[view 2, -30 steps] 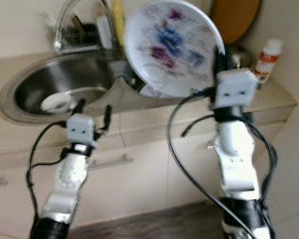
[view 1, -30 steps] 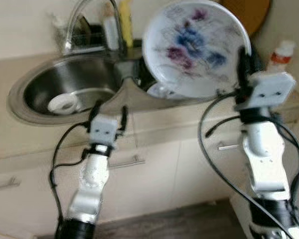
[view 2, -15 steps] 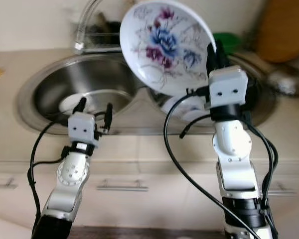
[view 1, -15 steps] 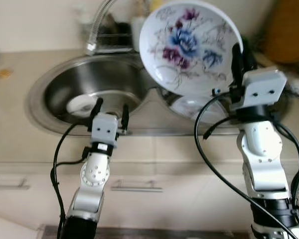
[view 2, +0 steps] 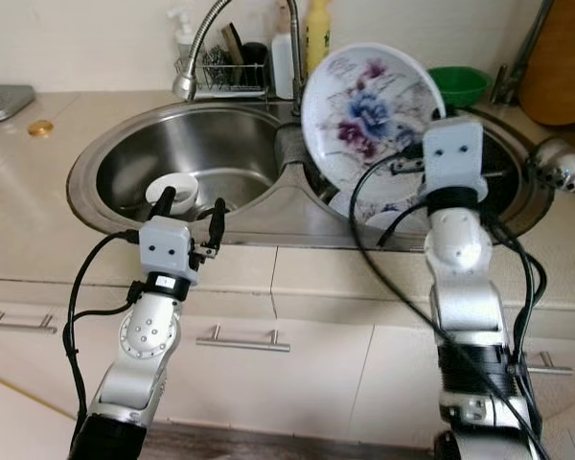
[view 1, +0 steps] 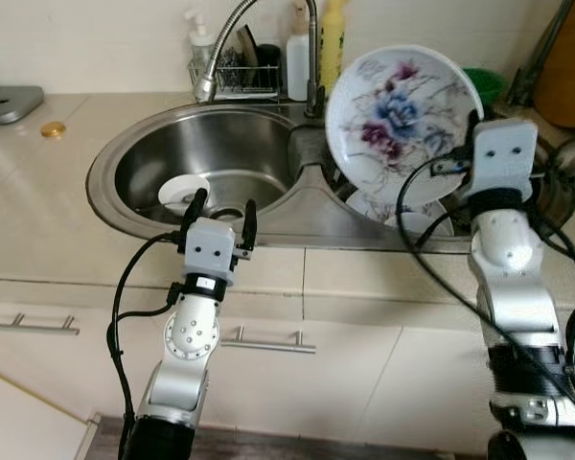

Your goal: Kitchen organization

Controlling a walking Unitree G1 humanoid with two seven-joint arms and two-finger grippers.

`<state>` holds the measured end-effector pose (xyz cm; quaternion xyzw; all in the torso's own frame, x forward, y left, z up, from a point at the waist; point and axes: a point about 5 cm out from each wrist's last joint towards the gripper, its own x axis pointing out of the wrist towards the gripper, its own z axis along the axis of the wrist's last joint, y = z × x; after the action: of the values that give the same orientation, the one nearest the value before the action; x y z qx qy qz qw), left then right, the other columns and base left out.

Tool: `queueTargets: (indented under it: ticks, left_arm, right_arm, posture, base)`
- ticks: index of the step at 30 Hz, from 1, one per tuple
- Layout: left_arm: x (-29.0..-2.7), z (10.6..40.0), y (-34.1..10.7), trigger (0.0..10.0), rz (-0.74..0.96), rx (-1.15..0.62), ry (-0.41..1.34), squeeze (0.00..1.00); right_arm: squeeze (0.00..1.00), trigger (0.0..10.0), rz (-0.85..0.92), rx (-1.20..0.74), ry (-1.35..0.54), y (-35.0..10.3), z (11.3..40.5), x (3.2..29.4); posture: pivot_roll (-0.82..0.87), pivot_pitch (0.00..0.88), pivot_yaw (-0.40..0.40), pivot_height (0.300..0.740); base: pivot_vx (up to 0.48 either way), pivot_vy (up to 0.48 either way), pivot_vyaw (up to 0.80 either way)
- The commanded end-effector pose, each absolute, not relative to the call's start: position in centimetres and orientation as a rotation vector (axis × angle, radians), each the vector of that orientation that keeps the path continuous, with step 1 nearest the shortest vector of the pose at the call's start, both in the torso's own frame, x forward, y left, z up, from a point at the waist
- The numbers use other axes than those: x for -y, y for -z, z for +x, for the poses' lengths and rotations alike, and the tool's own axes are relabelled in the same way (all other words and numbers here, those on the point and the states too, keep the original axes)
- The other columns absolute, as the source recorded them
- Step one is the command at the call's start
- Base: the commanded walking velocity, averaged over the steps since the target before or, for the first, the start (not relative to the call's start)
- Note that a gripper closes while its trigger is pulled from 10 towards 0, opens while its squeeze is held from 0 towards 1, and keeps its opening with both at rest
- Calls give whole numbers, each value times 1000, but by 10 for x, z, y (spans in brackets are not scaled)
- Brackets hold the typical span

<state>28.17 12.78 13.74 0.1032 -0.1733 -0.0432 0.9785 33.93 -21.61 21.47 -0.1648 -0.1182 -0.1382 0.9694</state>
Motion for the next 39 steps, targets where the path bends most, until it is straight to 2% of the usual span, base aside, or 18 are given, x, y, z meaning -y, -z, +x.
queueTargets:
  ticks: [1,8,9,10,18,32,35,39]
  left_arm:
    - [-131,283,-140,10000,214,360,72,0]
    - [-130,282,-139,10000,217,355,77,0]
    - [-130,282,-139,10000,216,355,79,0]
    - [-130,282,-139,10000,216,355,80,0]
    - [-129,283,-138,10000,208,347,80,0]
    - [-128,283,-136,10000,210,334,76,0]
    - [-129,282,-135,10000,199,321,72,0]
    - [-129,282,-134,10000,198,318,72,0]
  right_arm:
    - [0,10000,-314,163,302,-205,342,222]
    - [0,10000,-337,-22,212,-173,345,216]
    - [325,10000,-314,-38,211,-169,345,215]
    - [1000,10000,-295,-46,208,-168,345,214]
    - [1000,10000,-231,7,211,-179,345,217]
    - [1000,10000,-153,-19,136,-174,341,212]
    - [1000,10000,-62,86,123,-186,336,209]
    - [1000,10000,-30,229,101,-205,326,202]
  posture:
    - [-152,0,23,740]
    - [-153,0,24,740]
    - [-158,0,30,740]
    - [-158,0,30,740]
    - [-163,0,28,740]
    - [-159,0,25,740]
    - [-159,0,25,740]
    - [-159,0,24,740]
  base:
    - [0,0,0]
    - [0,0,0]
    - [0,0,0]
    - [0,0,0]
    - [0,0,0]
    - [0,0,0]
    - [0,0,0]
    - [0,0,0]
